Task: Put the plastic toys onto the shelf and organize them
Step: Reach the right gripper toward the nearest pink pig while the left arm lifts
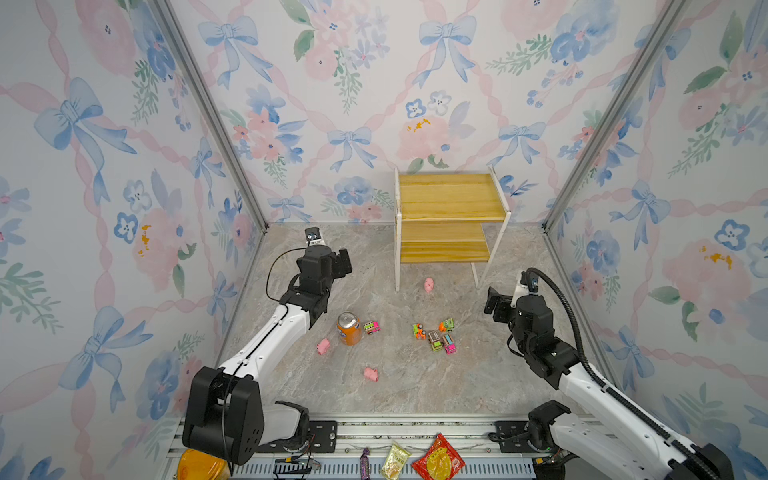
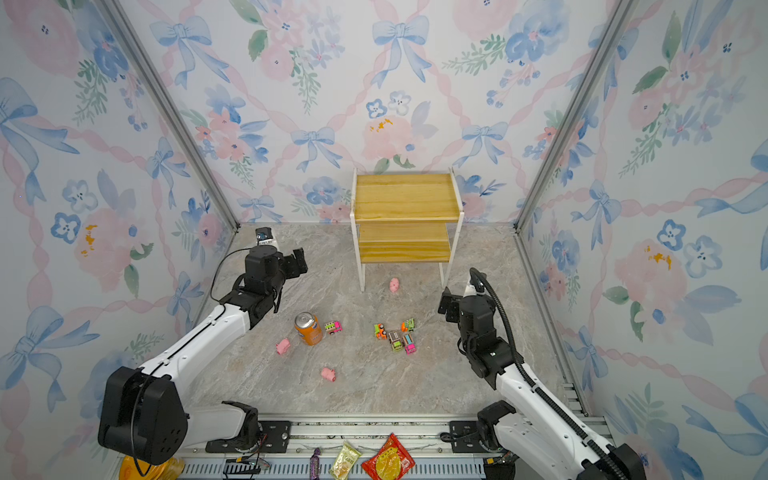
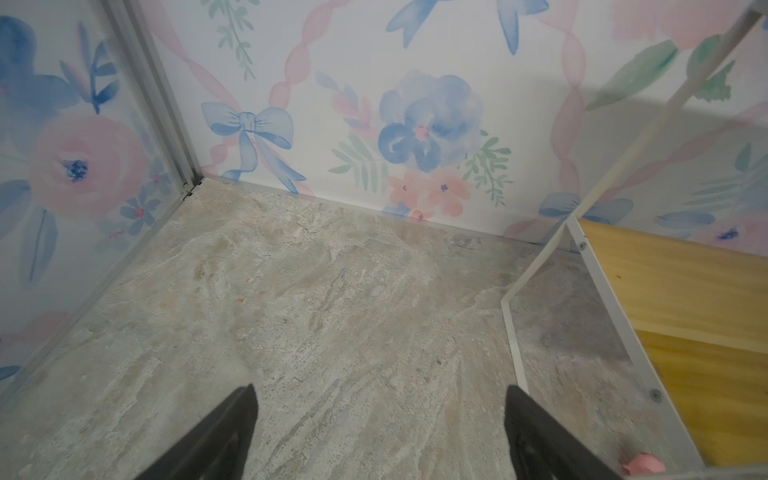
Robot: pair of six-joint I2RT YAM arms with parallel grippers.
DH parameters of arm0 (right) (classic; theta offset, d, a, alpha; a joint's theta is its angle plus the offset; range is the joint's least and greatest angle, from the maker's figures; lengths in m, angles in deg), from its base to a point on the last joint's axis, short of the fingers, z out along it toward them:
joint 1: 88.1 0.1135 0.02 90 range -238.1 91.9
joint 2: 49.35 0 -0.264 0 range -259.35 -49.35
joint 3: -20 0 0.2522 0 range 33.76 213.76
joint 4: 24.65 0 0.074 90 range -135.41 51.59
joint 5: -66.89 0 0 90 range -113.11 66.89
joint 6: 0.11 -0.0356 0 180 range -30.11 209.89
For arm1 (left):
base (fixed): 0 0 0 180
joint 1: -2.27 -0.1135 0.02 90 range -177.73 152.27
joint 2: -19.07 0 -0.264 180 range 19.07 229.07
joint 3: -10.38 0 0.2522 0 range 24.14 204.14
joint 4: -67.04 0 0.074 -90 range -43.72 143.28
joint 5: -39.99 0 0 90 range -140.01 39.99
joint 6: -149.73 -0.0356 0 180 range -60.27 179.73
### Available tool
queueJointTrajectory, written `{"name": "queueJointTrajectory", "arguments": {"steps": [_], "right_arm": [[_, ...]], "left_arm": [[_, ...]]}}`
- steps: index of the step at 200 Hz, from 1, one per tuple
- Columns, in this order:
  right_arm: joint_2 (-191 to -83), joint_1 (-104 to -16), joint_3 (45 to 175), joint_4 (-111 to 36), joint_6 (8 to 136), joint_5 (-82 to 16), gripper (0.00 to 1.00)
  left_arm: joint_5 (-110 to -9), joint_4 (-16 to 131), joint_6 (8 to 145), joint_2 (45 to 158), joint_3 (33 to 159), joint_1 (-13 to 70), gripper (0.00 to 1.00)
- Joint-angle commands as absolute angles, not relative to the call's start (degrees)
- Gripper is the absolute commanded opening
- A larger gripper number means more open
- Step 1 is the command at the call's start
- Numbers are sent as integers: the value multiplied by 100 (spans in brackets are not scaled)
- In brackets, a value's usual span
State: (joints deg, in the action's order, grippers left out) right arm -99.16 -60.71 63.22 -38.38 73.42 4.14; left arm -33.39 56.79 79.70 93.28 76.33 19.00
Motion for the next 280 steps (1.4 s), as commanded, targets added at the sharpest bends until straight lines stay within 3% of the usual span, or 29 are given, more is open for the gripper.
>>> {"name": "queueJointTrajectory", "arguments": {"steps": [1,43,93,194,280], "right_arm": [[-10019,-5536,6591,-4814,7045,414,97],[-10334,-4664,6752,-5375,6862,256,100],[-10622,-3972,6678,-4711,7195,-430,89],[-12962,-2319,7589,-3044,8412,-2325,76],[-14257,-2025,8332,-2973,8853,-3326,73]], "left_arm": [[-3715,5081,7798,9258,7865,2173,93],[-3805,4513,7571,9415,8132,2763,92],[-3935,3904,7539,9287,7961,2839,91],[-4915,4075,8377,9148,7469,962,85],[-4964,4169,8478,9000,7389,851,84]]}}
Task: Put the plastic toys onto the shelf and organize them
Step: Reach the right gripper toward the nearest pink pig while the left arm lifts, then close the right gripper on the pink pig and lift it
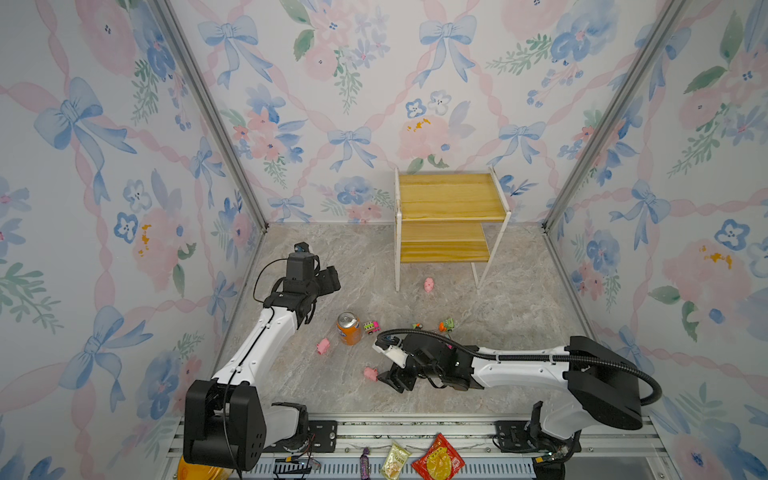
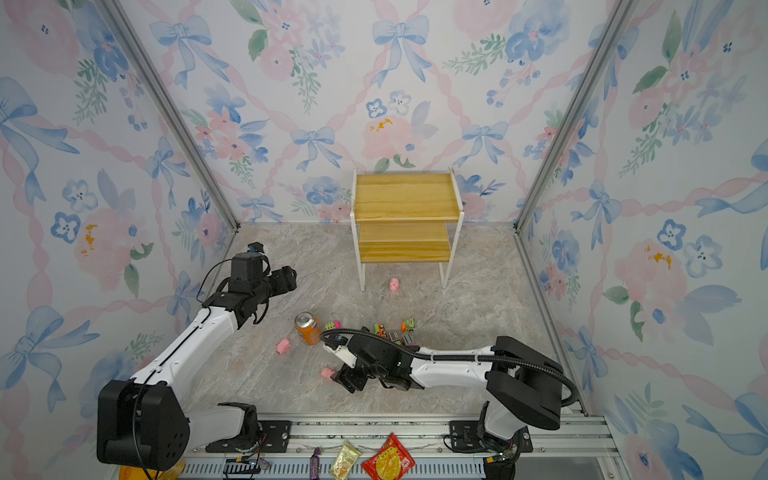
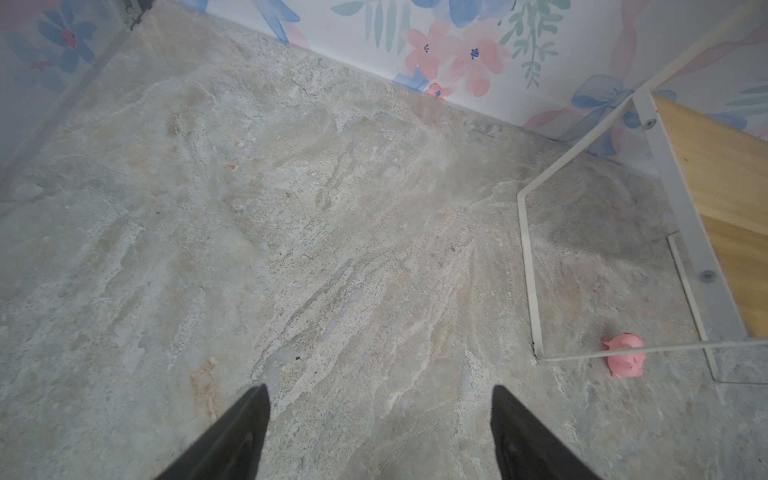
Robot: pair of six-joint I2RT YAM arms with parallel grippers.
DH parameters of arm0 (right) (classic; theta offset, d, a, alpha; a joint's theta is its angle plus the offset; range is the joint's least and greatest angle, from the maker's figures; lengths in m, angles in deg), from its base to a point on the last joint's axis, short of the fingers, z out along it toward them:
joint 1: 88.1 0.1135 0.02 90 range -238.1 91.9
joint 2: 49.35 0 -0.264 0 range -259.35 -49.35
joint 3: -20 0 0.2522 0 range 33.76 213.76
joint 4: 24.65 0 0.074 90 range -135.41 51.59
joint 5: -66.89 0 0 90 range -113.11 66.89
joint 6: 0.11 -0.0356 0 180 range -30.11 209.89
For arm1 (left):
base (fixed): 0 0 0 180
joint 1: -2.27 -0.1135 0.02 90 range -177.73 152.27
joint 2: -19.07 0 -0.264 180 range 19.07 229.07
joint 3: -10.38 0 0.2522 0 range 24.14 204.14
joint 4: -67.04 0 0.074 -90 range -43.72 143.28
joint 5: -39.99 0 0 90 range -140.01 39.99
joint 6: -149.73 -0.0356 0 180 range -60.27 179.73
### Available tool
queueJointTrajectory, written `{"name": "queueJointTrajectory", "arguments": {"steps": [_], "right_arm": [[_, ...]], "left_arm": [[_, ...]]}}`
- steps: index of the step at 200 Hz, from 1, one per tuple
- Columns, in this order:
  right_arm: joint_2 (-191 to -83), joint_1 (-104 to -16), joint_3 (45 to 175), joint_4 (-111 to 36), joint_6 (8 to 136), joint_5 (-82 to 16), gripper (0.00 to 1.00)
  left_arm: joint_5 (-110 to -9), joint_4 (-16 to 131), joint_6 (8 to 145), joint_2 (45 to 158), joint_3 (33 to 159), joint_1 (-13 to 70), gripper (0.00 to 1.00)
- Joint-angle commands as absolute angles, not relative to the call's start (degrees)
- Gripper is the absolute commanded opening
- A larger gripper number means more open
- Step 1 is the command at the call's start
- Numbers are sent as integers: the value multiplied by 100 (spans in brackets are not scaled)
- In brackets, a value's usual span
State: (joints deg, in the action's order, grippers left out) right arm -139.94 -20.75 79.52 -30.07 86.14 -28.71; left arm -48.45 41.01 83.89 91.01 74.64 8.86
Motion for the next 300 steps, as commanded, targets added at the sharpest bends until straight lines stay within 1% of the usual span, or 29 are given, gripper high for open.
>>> {"name": "queueJointTrajectory", "arguments": {"steps": [1,67,156,176,202,225,252,300], "right_arm": [[-14272,-2025,8342,-2981,8855,-3337,73],[-14946,-2008,8913,-3461,9015,-3653,69],[-15645,-1990,9582,-4215,9081,-3576,65],[-15794,-1977,9751,-4420,9109,-3530,61],[-15835,-1973,9836,-4517,9087,-3415,52],[-15745,-1962,9798,-4510,9047,-3297,42],[-15427,-1942,9598,-4380,9000,-3047,38],[-14529,-1926,9125,-4265,8894,-2166,30]], "left_arm": [[-4965,4169,8478,9000,7389,851,84],[-4980,4176,8482,9010,7389,840,84],[-5001,4177,8485,8993,7389,843,84],[-5003,4197,8487,8988,7381,843,83],[-5001,4203,8493,8975,7380,841,83],[-5001,4212,8504,8952,7380,843,83],[-4999,4221,8514,8908,7371,846,83],[-5028,4265,8531,8810,7363,851,82]]}}
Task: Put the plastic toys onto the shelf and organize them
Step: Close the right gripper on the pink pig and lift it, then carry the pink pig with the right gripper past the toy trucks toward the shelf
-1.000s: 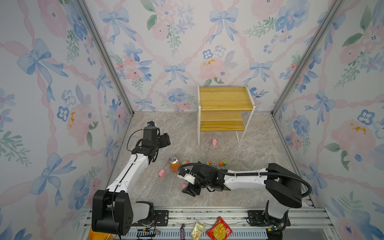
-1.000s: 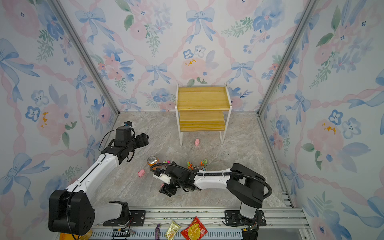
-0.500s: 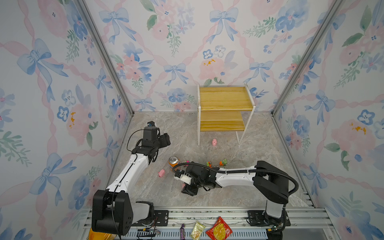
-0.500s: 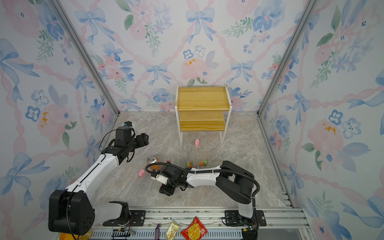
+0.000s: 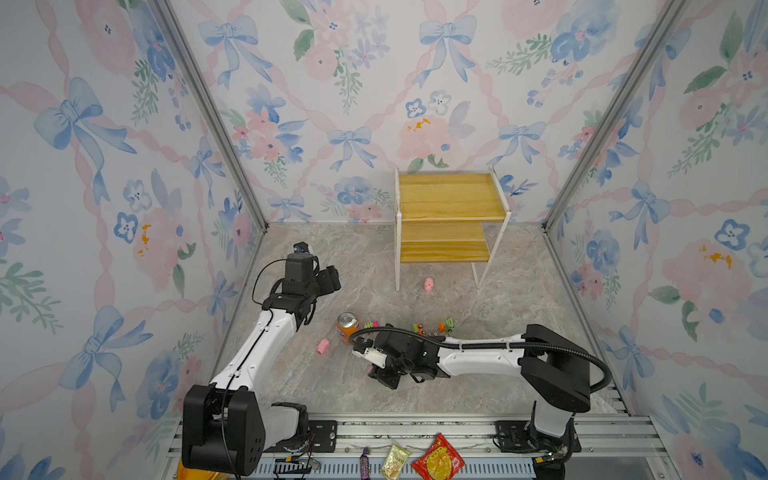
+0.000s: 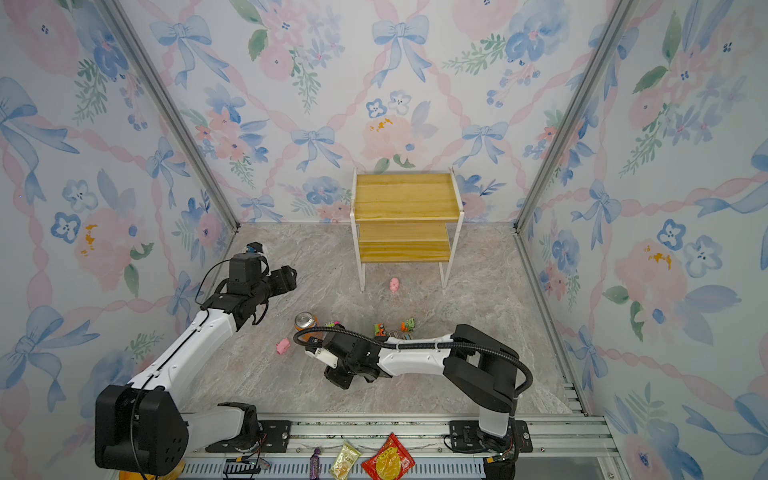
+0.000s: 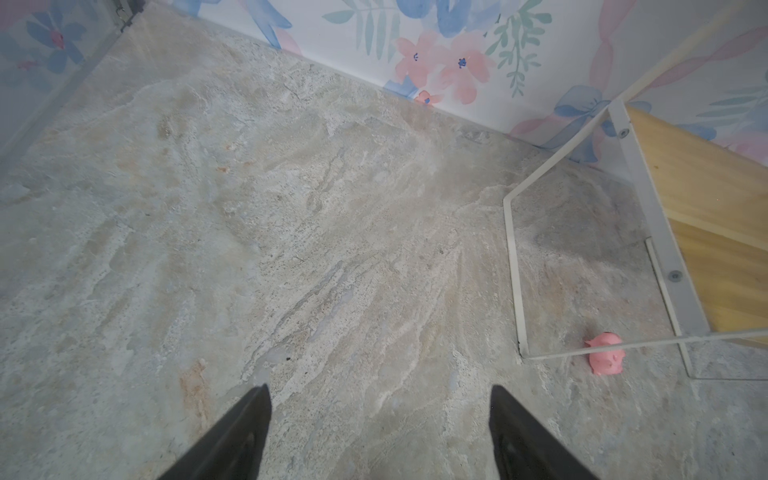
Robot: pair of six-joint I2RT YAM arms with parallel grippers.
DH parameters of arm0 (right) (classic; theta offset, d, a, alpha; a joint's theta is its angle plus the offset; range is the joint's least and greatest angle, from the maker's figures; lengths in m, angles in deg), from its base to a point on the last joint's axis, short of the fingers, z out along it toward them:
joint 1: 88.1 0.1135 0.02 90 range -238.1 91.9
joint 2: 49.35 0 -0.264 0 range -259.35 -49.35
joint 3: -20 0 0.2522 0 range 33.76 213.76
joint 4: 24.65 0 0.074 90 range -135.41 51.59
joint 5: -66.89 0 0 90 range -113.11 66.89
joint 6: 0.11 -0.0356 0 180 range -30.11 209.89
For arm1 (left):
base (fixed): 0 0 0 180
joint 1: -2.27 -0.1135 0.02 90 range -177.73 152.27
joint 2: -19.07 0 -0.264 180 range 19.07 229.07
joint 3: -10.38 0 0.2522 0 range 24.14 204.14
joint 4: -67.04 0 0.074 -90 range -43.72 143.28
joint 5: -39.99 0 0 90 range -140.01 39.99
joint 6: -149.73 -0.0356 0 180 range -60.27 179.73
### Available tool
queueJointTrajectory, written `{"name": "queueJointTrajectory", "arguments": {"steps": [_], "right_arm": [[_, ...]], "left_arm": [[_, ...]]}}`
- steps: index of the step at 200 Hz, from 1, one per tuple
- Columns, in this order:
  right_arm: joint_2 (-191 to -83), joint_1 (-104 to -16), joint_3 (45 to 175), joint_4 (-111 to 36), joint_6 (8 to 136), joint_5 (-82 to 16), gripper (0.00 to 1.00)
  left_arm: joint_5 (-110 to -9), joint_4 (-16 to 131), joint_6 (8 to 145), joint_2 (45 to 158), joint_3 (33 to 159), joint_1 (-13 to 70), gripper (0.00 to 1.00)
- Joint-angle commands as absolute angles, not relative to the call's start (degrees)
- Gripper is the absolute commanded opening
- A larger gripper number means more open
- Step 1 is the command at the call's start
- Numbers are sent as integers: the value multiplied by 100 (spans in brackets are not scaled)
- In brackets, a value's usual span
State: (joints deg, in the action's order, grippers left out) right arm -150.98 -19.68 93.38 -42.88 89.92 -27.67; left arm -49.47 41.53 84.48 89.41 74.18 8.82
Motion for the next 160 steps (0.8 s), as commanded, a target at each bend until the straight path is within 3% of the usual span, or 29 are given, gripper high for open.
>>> {"name": "queueJointTrajectory", "arguments": {"steps": [1,100,160], "right_arm": [[-14514,-1927,9111,-4264,8889,-2150,30],[-12761,-2399,7904,-4448,7983,-611,25],[-11601,-3357,6835,-4865,6681,529,25]], "left_arm": [[-5032,4265,8531,8808,7363,851,82],[-5008,4311,8494,8575,7345,1098,81],[-4992,4334,8478,8473,7336,1386,81]]}}
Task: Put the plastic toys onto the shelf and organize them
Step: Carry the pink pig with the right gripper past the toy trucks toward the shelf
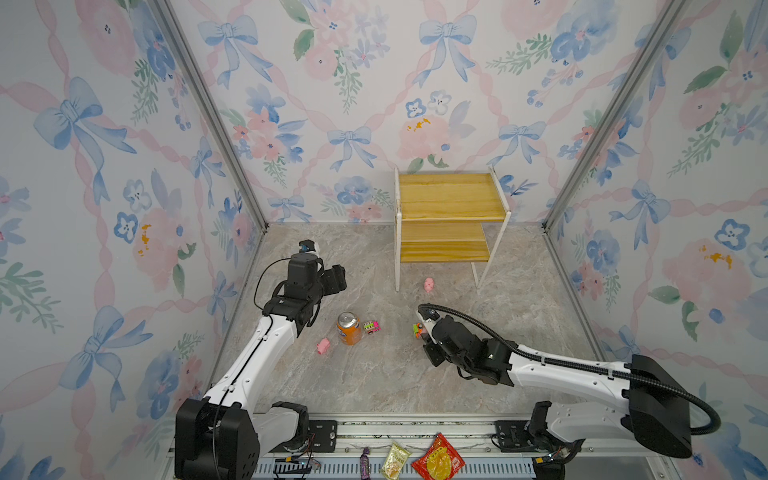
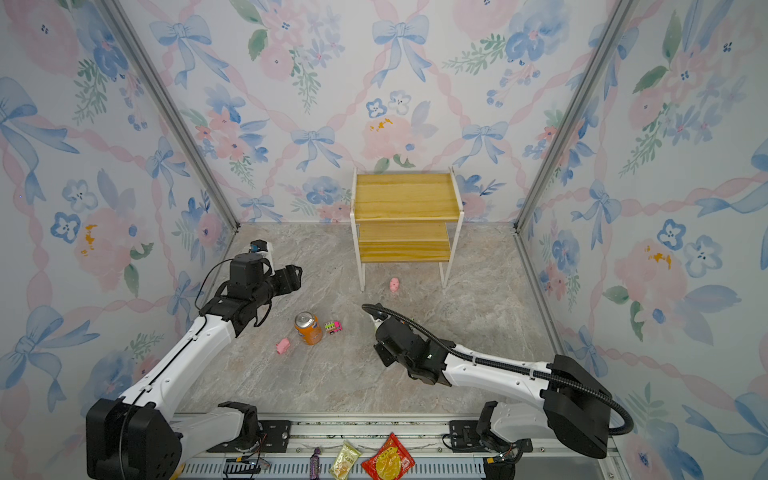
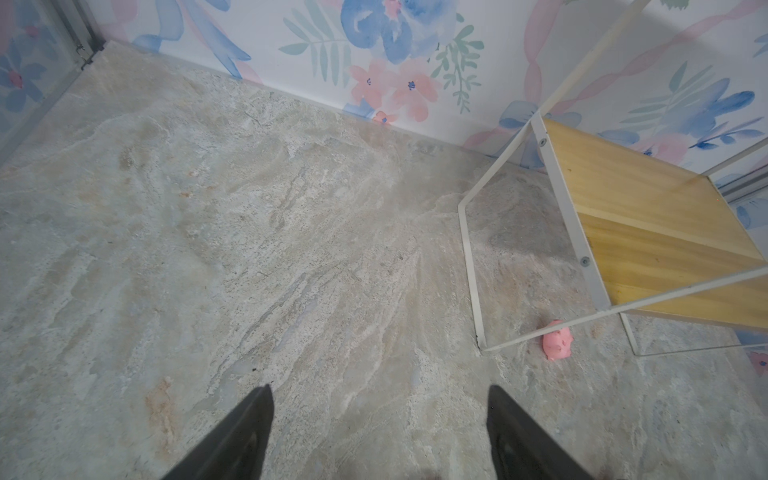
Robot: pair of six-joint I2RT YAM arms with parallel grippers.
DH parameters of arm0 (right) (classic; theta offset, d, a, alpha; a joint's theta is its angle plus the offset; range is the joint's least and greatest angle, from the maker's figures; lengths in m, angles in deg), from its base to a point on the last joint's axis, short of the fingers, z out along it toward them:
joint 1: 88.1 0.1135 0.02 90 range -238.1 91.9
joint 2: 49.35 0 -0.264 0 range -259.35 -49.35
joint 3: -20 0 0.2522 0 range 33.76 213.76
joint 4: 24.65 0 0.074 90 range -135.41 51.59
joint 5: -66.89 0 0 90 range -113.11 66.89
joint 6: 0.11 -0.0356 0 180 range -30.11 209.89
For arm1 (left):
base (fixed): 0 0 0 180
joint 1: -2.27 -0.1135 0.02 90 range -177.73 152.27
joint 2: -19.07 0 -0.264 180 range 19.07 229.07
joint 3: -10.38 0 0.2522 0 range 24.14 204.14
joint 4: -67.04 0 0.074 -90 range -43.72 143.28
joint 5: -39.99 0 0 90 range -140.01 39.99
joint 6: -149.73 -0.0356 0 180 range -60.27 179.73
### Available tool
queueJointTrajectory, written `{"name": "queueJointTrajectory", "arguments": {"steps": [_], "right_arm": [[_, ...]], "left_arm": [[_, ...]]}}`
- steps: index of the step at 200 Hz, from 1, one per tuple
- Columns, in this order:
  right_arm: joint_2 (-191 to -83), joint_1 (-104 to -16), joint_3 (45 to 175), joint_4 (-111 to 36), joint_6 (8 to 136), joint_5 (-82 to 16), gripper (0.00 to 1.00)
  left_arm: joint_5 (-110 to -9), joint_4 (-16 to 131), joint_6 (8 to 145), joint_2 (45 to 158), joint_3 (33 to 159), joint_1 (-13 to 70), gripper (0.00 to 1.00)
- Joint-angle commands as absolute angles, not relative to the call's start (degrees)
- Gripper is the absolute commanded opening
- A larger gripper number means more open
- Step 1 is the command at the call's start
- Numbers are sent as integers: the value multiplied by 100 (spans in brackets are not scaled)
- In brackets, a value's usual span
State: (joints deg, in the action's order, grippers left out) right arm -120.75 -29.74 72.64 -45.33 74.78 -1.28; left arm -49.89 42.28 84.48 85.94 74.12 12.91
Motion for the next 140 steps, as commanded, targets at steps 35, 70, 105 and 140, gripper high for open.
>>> {"name": "queueJointTrajectory", "arguments": {"steps": [35,70,105,140], "right_arm": [[-10947,-4316,6234,-5124,5851,715,25],[-11112,-5164,6049,-5003,5552,614,25],[-11589,-5621,6193,-4761,5607,550,26],[-12279,-5924,6434,-4441,5809,319,26]], "left_arm": [[-5001,4355,8478,8477,7332,1611,81],[-5036,4368,8491,8457,7327,1778,81],[-5091,4389,8495,8487,7319,1878,81],[-5152,4414,8518,8512,7310,1952,81]]}}
